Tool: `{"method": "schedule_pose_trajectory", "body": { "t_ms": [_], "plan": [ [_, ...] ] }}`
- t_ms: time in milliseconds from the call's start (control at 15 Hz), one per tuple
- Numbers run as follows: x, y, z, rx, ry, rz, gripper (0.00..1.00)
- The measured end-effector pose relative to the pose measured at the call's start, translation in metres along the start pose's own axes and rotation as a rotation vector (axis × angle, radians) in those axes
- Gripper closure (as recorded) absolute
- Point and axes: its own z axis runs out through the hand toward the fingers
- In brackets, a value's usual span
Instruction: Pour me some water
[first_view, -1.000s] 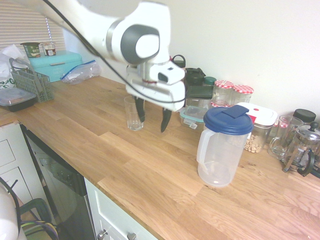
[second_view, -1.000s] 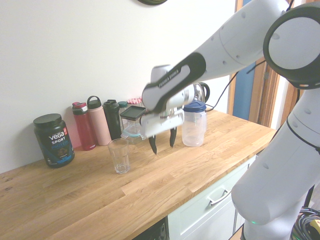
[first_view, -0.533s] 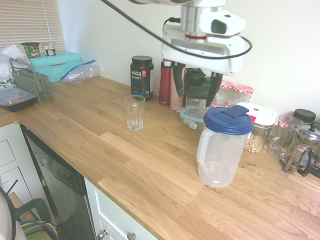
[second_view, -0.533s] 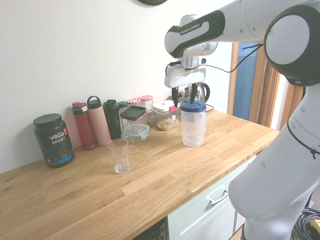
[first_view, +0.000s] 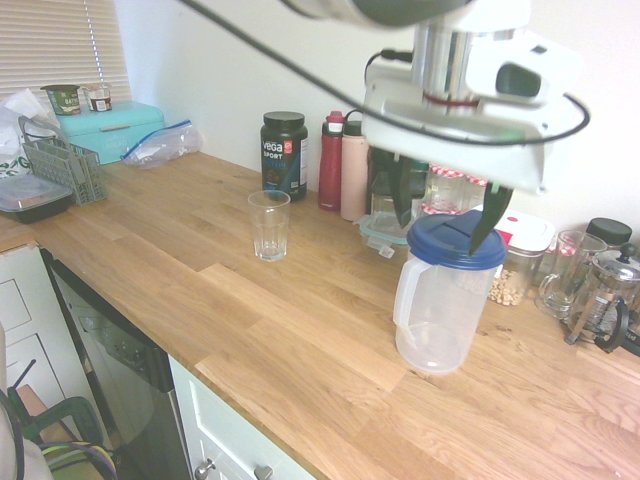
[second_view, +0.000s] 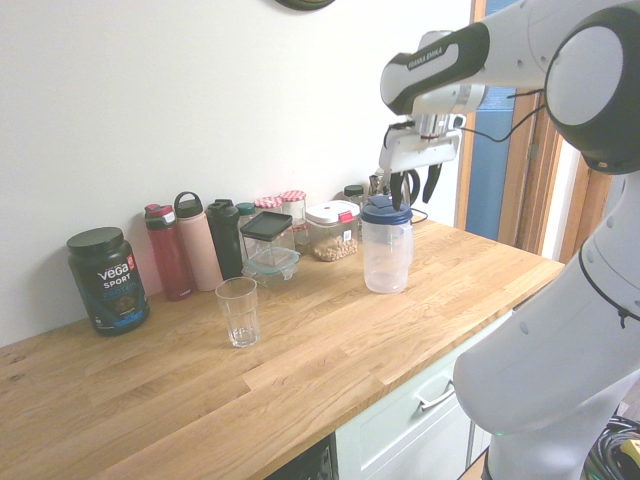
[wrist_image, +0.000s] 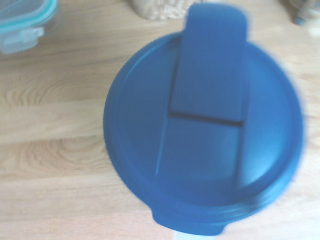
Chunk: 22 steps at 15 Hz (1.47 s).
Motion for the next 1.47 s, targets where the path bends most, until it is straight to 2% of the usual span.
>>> {"method": "schedule_pose_trajectory", "body": {
  "t_ms": [333, 467, 800, 1000, 1467],
  "plan": [
    [-0.022, 0.007, 0.041, 0.126, 0.217, -0.017, 0.00],
    [-0.038, 0.007, 0.043, 0.145, 0.253, -0.026, 0.00],
    [-0.072, 0.005, 0.046, 0.136, 0.259, -0.034, 0.00],
    [-0.071, 0.004, 0.045, 0.134, 0.268, -0.021, 0.00],
    [-0.002, -0.022, 0.052, 0.155, 0.259, 0.049, 0.00]
  ]
}}
